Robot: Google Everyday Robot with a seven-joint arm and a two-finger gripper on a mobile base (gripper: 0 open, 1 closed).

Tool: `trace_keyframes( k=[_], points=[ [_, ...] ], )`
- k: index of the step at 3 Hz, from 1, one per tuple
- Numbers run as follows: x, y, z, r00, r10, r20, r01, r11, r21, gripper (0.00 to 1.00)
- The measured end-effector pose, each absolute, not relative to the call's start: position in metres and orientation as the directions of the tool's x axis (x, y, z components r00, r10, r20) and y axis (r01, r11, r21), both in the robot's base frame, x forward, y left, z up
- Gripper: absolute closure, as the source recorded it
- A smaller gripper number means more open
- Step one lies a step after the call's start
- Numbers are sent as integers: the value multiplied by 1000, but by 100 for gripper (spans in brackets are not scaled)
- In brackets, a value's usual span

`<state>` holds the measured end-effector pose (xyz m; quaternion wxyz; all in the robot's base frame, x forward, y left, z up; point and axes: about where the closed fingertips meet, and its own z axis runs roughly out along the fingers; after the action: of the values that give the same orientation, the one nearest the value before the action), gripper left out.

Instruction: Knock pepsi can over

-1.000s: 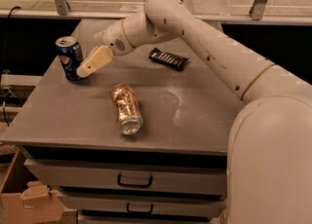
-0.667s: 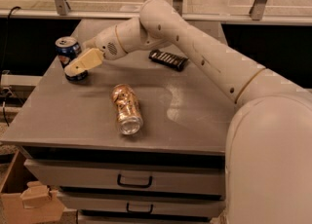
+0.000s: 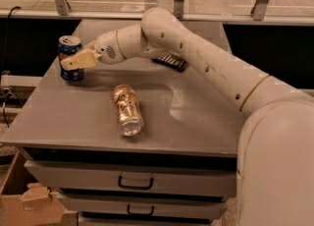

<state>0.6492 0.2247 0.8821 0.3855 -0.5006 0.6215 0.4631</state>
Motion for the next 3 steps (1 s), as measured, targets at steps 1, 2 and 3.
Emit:
trace_keyframes(
  k=[1,2,3],
  points=[
    [666,201,900,-155,-261,-953,-984,130,125,87],
    [692,153,928,-42,-349,-936,-977,210,-35,100],
    [711,106,948,64,-553,-831,-945,235,-229,100]
  ],
)
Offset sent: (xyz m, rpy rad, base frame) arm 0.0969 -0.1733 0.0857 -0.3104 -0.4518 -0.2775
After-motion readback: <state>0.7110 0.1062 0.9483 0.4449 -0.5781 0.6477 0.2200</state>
